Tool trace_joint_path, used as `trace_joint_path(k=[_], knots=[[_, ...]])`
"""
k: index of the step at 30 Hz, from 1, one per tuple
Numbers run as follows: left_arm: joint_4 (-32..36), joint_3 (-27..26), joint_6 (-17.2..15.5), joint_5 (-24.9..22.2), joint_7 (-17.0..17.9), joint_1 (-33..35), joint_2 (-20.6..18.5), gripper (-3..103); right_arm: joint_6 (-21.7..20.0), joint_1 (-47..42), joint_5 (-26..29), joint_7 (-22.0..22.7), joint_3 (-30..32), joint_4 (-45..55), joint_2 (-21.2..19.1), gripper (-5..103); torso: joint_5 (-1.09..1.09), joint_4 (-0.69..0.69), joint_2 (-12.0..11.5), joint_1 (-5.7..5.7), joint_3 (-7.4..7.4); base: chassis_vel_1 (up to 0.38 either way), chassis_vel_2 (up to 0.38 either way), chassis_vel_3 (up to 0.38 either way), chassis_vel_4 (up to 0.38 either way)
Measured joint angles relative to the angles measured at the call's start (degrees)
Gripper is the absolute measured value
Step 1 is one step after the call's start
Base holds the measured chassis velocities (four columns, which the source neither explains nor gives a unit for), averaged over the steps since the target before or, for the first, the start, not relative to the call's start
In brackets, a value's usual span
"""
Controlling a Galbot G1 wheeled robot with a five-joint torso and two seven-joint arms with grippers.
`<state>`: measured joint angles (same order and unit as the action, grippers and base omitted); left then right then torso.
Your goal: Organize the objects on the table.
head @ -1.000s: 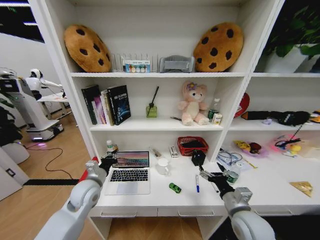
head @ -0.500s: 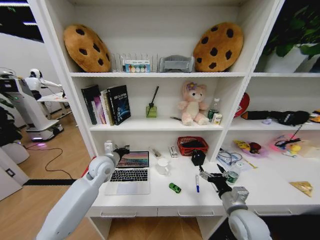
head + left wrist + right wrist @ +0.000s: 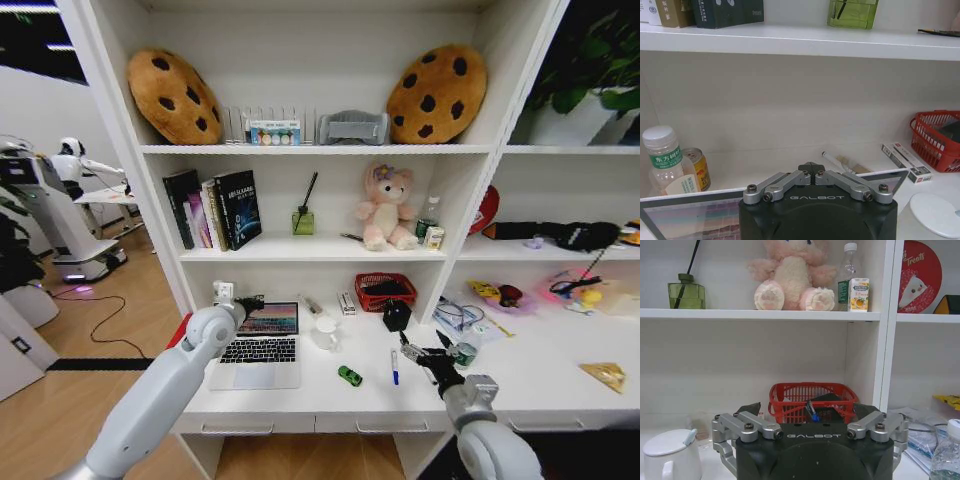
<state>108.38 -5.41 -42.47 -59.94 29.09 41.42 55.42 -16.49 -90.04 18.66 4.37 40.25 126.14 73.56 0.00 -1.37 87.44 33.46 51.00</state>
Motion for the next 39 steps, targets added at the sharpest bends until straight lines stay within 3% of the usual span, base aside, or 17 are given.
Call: trace_joint_path(k=[17, 23, 31, 39], knots=[[10.7, -5.6, 0.2, 0.4, 0.4, 11.0, -5.0, 0, 0.2, 0.4, -0.8, -0.4, -1.4, -1.3, 0.0, 100, -0.01, 0.01, 0.0, -0.01, 0.00, 0.000, 0.000, 0.000, 0.000], [8.4, -5.5, 0.2, 1.1, 0.0, 8.1, -3.9, 0, 0.2, 1.5, -1.1, -0.5, -2.1, -2.5, 0.1, 100, 0.00, 0.00, 0.0, 0.00, 0.00, 0.000, 0.000, 0.000, 0.000], [0.4, -1.7, 0.3, 3.8, -1.5, 2.2, 0.3, 0, 0.0, 2.7, -0.9, -0.5, -1.9, -3.9, -0.2, 100, 0.00, -0.01, 0.0, 0.00, 0.00, 0.000, 0.000, 0.000, 0.000], [1.8, -1.3, 0.3, 2.6, 0.2, 5.2, -0.5, 0, 0.0, 2.3, -1.0, -0.5, -1.5, -4.5, 0.1, 100, 0.00, 0.00, 0.0, 0.00, 0.00, 0.000, 0.000, 0.000, 0.000]])
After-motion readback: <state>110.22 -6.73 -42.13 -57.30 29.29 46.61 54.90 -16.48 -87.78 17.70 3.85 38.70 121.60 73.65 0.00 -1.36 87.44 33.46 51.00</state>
